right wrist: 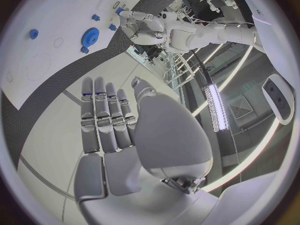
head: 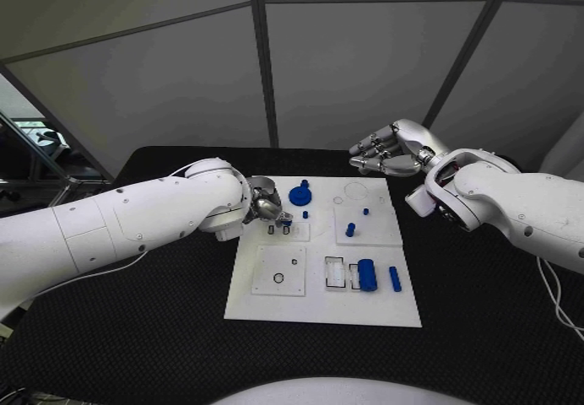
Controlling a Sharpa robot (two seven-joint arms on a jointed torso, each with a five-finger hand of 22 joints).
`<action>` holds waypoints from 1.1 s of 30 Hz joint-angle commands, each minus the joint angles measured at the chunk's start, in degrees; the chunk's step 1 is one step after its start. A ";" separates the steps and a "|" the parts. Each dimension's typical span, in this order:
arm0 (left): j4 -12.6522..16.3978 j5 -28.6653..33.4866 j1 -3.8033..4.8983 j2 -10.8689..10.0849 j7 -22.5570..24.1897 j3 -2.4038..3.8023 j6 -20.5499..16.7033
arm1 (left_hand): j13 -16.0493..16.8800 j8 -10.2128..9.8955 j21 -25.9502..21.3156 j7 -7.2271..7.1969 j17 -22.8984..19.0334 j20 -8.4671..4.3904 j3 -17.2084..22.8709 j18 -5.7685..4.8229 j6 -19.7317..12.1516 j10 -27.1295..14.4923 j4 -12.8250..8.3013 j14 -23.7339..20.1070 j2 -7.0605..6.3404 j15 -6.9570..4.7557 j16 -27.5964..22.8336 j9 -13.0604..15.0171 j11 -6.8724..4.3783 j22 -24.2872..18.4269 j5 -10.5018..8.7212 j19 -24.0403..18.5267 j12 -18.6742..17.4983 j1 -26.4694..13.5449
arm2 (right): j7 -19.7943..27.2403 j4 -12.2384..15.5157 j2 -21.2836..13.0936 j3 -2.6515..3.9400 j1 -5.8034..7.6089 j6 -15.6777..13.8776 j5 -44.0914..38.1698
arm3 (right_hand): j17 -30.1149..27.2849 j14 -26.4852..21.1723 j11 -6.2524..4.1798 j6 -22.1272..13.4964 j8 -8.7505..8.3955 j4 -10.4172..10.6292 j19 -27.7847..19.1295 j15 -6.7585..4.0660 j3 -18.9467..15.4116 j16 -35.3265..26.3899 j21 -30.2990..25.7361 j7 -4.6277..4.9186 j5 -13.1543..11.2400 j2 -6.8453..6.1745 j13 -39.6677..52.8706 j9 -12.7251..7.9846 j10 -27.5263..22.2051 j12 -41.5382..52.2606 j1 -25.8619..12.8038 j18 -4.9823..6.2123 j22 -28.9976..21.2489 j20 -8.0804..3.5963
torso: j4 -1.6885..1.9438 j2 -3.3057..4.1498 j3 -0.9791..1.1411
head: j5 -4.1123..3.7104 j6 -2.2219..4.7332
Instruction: Assemble the parts on the task board
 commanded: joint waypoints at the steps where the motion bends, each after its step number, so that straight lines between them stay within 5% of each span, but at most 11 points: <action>1: -0.32 -2.48 0.07 0.13 -0.18 -0.06 1.19 | -0.01 0.19 -0.16 -0.14 13.24 -0.15 10.80 -0.07 0.45 0.39 -11.04 5.51 0.11 -0.42 0.12 0.05 -0.03 1.23 0.34 0.83 0.29 -0.53 | 0.24 0.01 0.08 0.03 0.10 0.36 -0.34 | -0.09 -0.24 0.06 -0.41 -0.34 0.11 0.19 0.18 -0.39 -0.19 -0.13 0.10 0.14 0.09 -0.04 -0.07 -0.41 -0.16 -0.76 0.12 -0.09 0.05 | 0.02 0.04 0.00 | 0.09 -0.05; 33: -1.39 -2.79 -0.05 0.93 -0.41 -0.44 4.59 | 0.24 0.28 0.03 -0.18 13.32 -0.15 10.85 -0.14 0.58 0.62 -11.36 5.53 0.08 -0.43 0.18 0.11 -0.06 1.55 0.81 0.95 0.53 -0.86 | 0.30 0.06 0.30 0.03 0.10 0.64 -0.43 | -0.16 -0.27 0.08 -0.43 -0.33 0.15 0.20 0.20 -0.47 -0.18 -0.23 0.11 0.18 0.14 -0.03 -0.07 -0.44 -0.15 -0.90 0.12 -0.16 0.08 | -0.05 0.04 0.05 | 0.05 -0.52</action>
